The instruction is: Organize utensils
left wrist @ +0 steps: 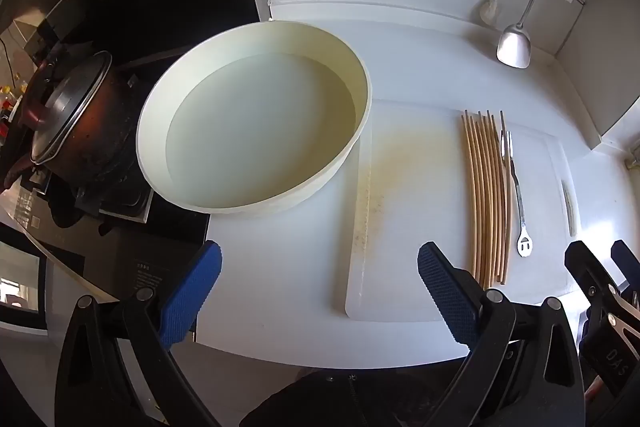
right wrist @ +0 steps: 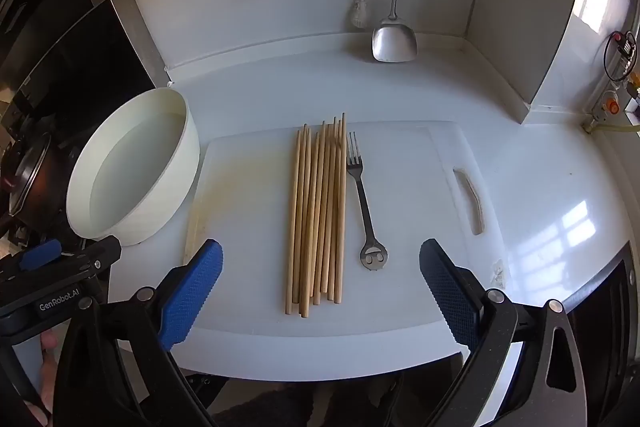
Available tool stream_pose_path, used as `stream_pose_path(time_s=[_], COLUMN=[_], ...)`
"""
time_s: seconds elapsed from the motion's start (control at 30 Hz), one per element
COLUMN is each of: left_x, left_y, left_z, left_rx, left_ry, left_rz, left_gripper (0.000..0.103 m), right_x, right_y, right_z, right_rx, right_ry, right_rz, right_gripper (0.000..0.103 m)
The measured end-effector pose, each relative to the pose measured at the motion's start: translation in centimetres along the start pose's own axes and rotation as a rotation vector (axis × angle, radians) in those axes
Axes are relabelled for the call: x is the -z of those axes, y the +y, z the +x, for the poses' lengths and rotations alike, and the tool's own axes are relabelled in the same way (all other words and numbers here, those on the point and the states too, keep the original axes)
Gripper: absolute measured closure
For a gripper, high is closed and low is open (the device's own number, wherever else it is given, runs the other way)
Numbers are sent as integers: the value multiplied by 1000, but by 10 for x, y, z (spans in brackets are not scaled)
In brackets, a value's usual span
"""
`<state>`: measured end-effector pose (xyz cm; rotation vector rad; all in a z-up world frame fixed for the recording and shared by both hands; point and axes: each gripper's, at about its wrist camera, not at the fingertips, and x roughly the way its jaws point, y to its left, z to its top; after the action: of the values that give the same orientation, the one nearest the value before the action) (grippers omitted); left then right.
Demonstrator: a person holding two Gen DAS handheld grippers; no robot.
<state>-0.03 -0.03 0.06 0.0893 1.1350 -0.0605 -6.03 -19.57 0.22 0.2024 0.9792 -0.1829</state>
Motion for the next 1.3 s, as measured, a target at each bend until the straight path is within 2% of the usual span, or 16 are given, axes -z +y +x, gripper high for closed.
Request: stream_pose_path(time_s=[0.33, 0.6, 1.3], left_x=[-4, 1, 3], left_y=[5, -1, 3], left_z=[-8, -8, -6], left_rx=[24, 9, 11], left_ry=[-16, -29, -25], left_rz=[6, -3, -6], left_gripper=[6, 6, 6], right_x=[-2, -2, 0], right_y=[1, -2, -1], right_z=[3, -6, -5], right_rx=[-3, -6, -8], right_ry=[14, -10, -10], right_rz=[13, 4, 9], right_gripper=[9, 9, 9])
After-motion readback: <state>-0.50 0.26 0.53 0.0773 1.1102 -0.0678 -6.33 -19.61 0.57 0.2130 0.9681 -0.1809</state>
